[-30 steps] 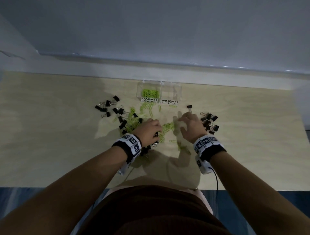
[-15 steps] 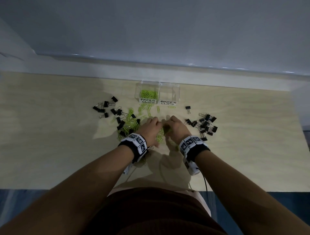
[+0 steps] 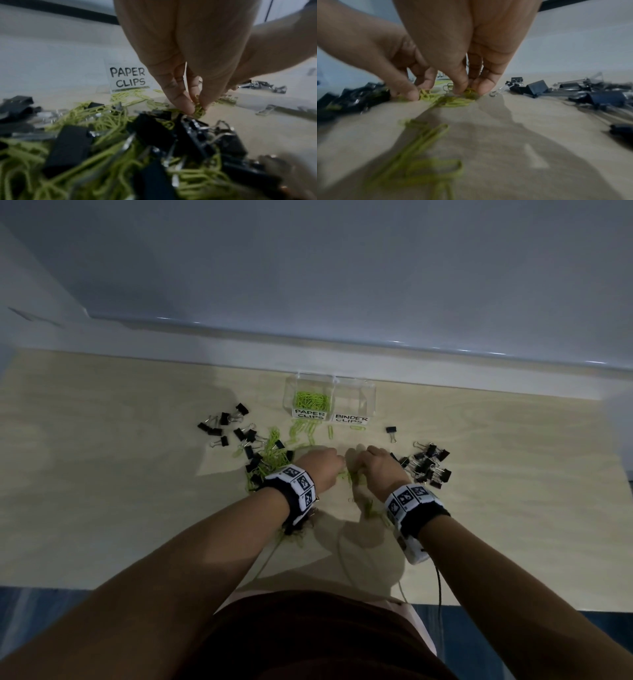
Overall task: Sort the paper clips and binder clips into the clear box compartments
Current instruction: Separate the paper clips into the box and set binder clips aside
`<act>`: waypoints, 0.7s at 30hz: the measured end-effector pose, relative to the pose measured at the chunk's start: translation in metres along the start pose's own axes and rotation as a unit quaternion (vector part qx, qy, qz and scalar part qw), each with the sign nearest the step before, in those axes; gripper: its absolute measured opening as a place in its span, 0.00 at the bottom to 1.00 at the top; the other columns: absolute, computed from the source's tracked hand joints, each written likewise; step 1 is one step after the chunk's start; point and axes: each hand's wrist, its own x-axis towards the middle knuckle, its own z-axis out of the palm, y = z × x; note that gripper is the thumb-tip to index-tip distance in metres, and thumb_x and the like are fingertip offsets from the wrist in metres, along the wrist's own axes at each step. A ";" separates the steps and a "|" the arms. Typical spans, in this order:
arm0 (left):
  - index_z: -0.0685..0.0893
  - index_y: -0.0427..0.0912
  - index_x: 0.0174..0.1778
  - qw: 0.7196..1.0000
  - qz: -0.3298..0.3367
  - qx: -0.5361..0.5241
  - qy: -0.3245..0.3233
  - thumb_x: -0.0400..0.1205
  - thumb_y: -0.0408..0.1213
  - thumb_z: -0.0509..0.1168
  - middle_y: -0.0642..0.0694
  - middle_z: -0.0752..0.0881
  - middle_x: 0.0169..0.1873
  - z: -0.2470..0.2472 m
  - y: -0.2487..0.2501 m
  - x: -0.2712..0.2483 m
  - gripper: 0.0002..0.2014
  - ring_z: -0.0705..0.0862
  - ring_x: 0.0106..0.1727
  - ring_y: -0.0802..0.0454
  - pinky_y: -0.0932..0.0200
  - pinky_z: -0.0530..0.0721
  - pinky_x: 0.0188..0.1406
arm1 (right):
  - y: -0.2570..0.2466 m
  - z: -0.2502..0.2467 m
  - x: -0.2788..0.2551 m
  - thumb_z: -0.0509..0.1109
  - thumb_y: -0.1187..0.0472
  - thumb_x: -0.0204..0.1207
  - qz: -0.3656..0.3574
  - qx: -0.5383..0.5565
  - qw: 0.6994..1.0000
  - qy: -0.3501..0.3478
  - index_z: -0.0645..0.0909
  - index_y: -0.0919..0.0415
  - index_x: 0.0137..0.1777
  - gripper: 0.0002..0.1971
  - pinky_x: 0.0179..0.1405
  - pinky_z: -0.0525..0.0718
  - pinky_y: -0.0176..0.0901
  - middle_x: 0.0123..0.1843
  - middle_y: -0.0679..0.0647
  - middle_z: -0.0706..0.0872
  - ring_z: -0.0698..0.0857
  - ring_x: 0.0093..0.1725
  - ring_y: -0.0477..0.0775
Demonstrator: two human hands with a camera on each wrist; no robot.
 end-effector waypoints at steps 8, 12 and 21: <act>0.77 0.29 0.58 0.998 0.022 0.054 -0.025 0.80 0.28 0.58 0.32 0.81 0.53 -0.006 -0.012 -0.003 0.12 0.83 0.51 0.36 0.47 0.82 0.44 | -0.024 -0.049 0.037 0.72 0.71 0.71 0.086 0.322 0.937 0.105 0.83 0.59 0.37 0.06 0.38 0.81 0.39 0.35 0.51 0.85 0.82 0.35 0.47; 0.76 0.30 0.54 1.000 0.006 -0.006 -0.012 0.79 0.29 0.58 0.33 0.81 0.52 -0.009 -0.024 -0.009 0.10 0.82 0.50 0.35 0.48 0.81 0.43 | -0.051 -0.079 0.076 0.73 0.69 0.71 0.050 0.339 0.926 0.155 0.84 0.61 0.39 0.03 0.35 0.80 0.30 0.37 0.50 0.86 0.83 0.35 0.44; 0.84 0.38 0.39 0.914 -0.080 -0.348 0.194 0.74 0.30 0.69 0.47 0.85 0.34 -0.046 -0.060 -0.023 0.01 0.82 0.34 0.55 0.61 0.86 0.38 | -0.058 -0.062 0.094 0.63 0.72 0.71 -0.032 0.214 0.960 0.177 0.84 0.62 0.41 0.09 0.44 0.87 0.51 0.43 0.58 0.88 0.85 0.41 0.57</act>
